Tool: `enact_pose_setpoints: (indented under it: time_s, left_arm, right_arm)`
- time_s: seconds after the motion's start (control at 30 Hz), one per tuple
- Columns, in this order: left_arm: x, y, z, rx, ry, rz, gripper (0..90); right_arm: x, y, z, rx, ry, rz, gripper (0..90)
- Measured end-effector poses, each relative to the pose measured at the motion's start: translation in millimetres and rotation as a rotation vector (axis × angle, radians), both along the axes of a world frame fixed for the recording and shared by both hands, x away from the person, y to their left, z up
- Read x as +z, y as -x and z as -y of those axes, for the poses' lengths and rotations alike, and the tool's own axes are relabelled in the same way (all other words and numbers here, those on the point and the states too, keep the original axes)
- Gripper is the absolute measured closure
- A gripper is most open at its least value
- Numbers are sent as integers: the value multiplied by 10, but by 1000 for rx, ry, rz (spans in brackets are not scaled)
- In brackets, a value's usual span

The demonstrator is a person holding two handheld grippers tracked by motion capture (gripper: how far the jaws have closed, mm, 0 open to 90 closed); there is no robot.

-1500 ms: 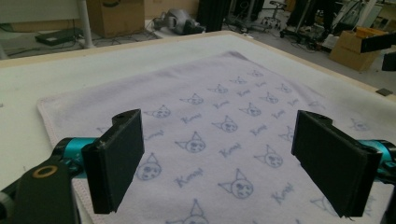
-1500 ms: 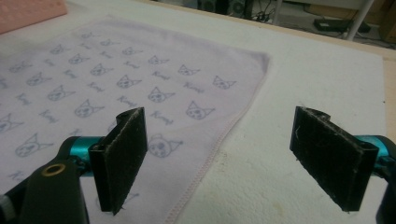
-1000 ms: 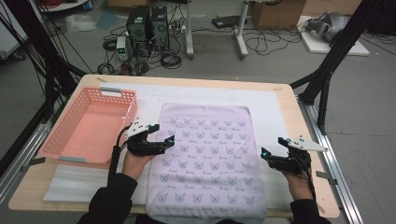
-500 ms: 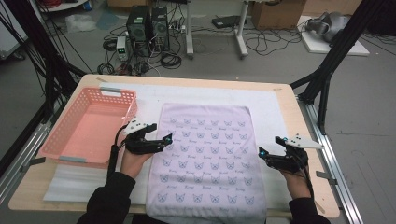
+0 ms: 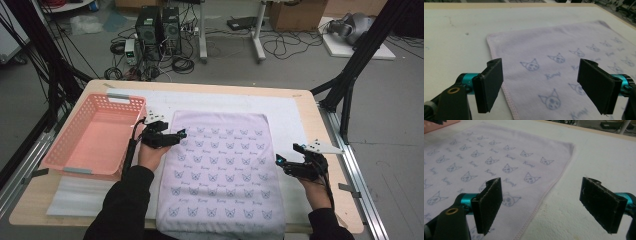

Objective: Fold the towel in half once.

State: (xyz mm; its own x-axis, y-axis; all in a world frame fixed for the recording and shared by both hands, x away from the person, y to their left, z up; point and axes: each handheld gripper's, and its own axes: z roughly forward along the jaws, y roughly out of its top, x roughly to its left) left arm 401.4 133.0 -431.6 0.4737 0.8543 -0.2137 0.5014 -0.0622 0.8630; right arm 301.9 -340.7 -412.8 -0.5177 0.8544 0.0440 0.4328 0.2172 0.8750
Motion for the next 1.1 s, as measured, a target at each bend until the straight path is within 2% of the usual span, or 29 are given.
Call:
enact_pose_setpoints:
  time_s: [0.1, 0.2, 0.23, 0.33, 0.4, 0.47, 0.5, 0.6, 0.67, 0.77, 0.83, 0.9, 0.93, 1.0, 1.1]
  left_arm:
    - [-43, -121, 7, 22, -30, -33, 228]
    - [-92, -203, 13, 15, -39, -52, 249]
    - [-121, -219, 13, 14, -35, -63, 256]
    - [-210, -253, 22, 14, -62, -111, 291]
    - [-205, -252, 25, 3, -61, -102, 348]
    - [-208, -248, 36, 3, -65, -104, 394]
    - [-207, -249, 42, 7, -79, -105, 436]
    - [-209, -247, 75, 31, -110, -99, 536]
    - [-208, -244, 77, 46, -120, -101, 582]
    - [-204, -232, 114, 70, -168, -89, 657]
    - [-201, -232, 113, 80, -177, -88, 704]
    - [-203, -235, 102, 77, -163, -89, 755]
    - [-204, -236, 102, 70, -157, -89, 802]
    - [-203, -230, 119, 63, -177, -79, 846]
    - [-205, -237, 98, 61, -153, -91, 856]
  right_arm:
    - [-6, -14, 10, -5, -2, -3, 174]
    - [-24, -49, 11, 1, -6, -15, 174]
    - [-35, -72, 5, 5, -8, -27, 174]
    - [-89, -203, -31, 2, 16, -87, 174]
    - [-134, -336, -63, -16, 37, -127, 176]
    - [-188, -492, -117, -26, 54, -186, 179]
    - [-210, -565, -147, -26, 65, -209, 184]
    - [-240, -777, -230, -41, 84, -246, 217]
    - [-237, -899, -267, -55, 95, -250, 227]
    - [-228, -1045, -316, -75, 96, -260, 244]
    - [-235, -1121, -370, -76, 101, -277, 264]
    - [-252, -1165, -432, -59, 114, -269, 323]
    - [-268, -1181, -460, -59, 127, -284, 334]
    - [-283, -1187, -507, -71, 177, -277, 358]
    - [-271, -1194, -507, -79, 173, -293, 403]
